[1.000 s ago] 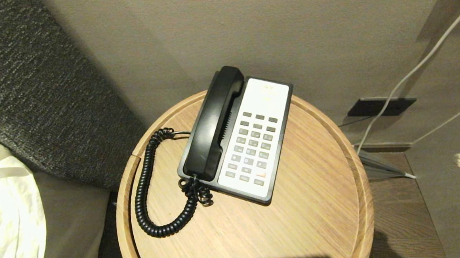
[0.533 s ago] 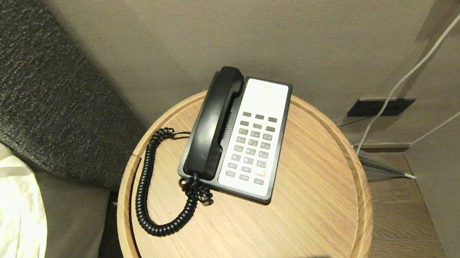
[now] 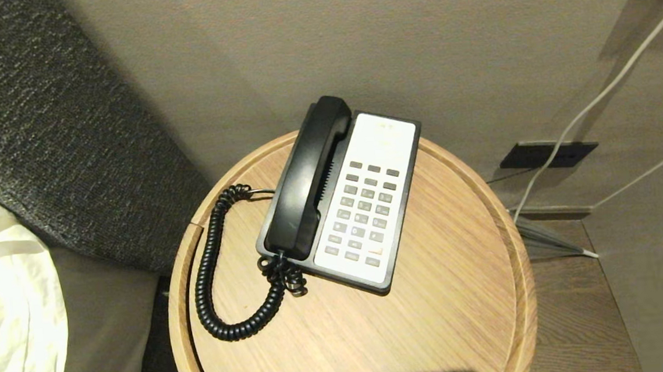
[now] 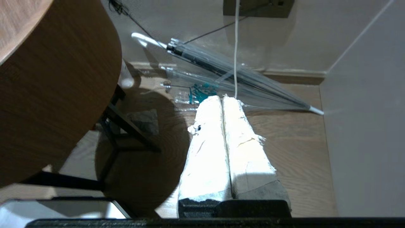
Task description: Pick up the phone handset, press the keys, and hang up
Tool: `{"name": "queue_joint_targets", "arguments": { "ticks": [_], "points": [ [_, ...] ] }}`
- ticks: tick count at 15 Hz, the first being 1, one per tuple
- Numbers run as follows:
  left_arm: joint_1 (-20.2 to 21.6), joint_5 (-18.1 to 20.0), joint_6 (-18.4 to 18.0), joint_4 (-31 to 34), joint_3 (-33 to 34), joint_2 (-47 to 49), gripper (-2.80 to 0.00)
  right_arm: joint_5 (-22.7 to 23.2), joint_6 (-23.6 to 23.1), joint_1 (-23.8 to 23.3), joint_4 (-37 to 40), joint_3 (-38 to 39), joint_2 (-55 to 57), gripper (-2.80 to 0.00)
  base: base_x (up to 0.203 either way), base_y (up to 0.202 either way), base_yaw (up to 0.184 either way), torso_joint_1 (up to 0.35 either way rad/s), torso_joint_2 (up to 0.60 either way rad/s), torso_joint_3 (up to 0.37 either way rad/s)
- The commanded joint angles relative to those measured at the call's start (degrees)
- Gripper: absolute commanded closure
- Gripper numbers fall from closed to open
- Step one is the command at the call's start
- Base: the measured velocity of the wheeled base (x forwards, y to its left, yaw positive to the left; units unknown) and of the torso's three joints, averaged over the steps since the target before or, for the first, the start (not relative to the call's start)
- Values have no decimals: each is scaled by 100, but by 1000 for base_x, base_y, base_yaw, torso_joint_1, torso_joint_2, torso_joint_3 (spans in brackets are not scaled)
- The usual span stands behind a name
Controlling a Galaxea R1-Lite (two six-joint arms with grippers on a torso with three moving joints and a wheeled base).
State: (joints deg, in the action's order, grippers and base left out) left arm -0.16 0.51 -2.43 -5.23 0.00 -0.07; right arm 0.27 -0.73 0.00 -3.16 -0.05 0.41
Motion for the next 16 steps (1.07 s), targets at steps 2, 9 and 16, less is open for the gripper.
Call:
{"name": "queue_joint_targets", "arguments": {
  "ticks": [2, 9, 16],
  "points": [
    [7, -5, -4, -4, 229, -1, 0, -9, 108, -5, -9, 128, -24, 0, 0, 0, 0, 0, 0, 0],
    [2, 2, -25, 10, 229, -1, 0, -9, 108, -9, -9, 128, -24, 0, 0, 0, 0, 0, 0, 0],
    [-2, -86, 322, -13, 229, -1, 0, -9, 108, -1, -9, 128, -24, 0, 0, 0, 0, 1, 1, 61]
  ]
}}
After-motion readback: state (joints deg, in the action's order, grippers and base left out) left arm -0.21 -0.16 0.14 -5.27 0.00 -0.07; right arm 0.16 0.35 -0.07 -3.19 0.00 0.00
